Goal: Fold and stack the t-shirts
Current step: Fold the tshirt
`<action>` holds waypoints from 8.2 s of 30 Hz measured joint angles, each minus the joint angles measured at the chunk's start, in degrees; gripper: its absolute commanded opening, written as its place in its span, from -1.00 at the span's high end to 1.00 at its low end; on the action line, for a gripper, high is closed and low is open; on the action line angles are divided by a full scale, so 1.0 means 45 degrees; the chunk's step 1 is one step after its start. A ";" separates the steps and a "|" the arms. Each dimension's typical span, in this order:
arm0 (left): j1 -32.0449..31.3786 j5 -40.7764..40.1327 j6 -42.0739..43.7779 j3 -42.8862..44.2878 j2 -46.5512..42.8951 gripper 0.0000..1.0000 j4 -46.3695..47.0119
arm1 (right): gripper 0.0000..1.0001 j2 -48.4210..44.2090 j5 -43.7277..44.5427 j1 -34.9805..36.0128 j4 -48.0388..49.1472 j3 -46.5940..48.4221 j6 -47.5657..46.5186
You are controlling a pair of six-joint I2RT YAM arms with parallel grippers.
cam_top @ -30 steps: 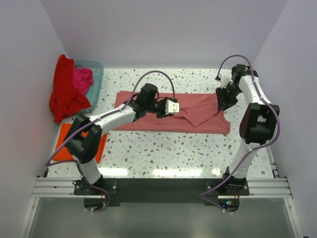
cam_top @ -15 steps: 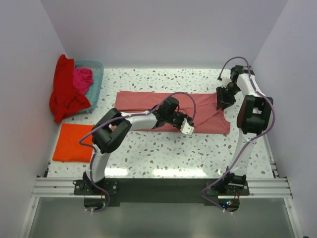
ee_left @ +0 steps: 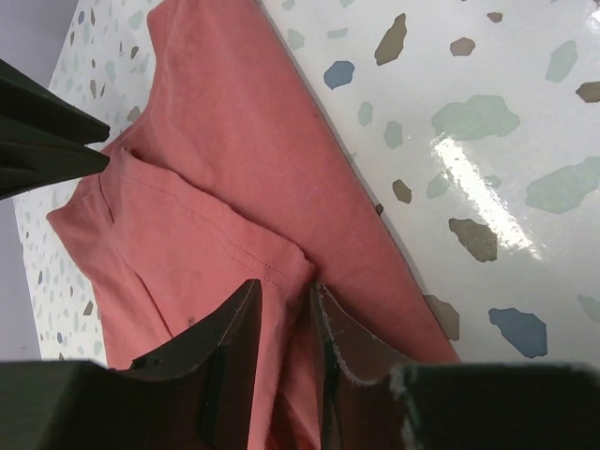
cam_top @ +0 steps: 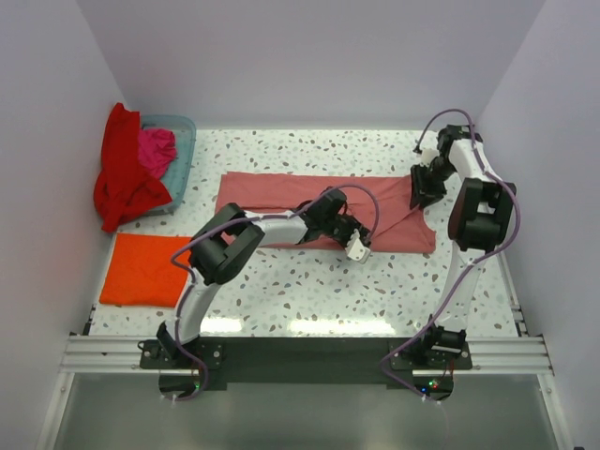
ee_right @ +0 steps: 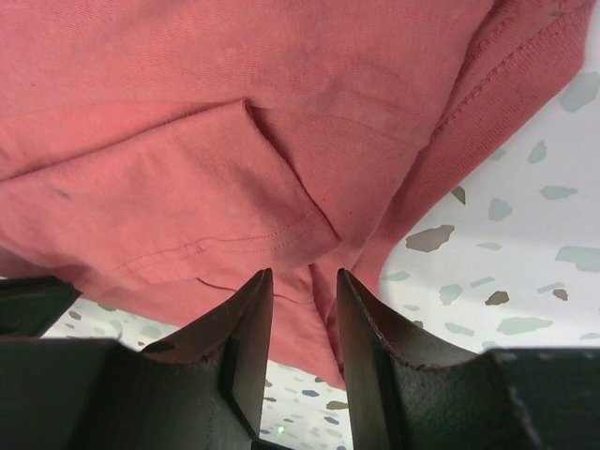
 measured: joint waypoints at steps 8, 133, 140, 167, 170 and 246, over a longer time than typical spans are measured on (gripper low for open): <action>-0.0141 0.0053 0.0860 0.0170 0.0102 0.47 -0.0374 | 0.34 -0.0393 -0.0262 -0.0097 -0.0418 -0.0219 -0.0345; 0.2399 -0.1700 -1.4887 0.7276 0.3410 0.60 -0.4070 | 1.00 0.0423 -0.1462 0.1010 0.0695 -0.0806 0.1481; 0.2798 -0.1671 -1.6266 0.7218 0.3410 0.59 -0.3147 | 1.00 0.0262 -0.2788 0.0991 0.0753 -0.1132 0.1705; 0.4333 -0.1496 -1.8302 0.4862 0.2322 0.57 -0.1122 | 0.40 0.0199 -0.4959 0.1773 0.4362 -0.2676 0.5183; 0.4381 -0.1214 -1.8302 0.4862 0.1948 0.54 -0.0976 | 0.31 0.0199 -0.4881 0.1802 0.4095 -0.2521 0.4983; 0.5027 -0.4959 -0.3560 -0.0204 -0.2589 0.62 -1.0190 | -0.50 -0.1214 0.3628 0.2817 0.4158 0.2429 -0.0214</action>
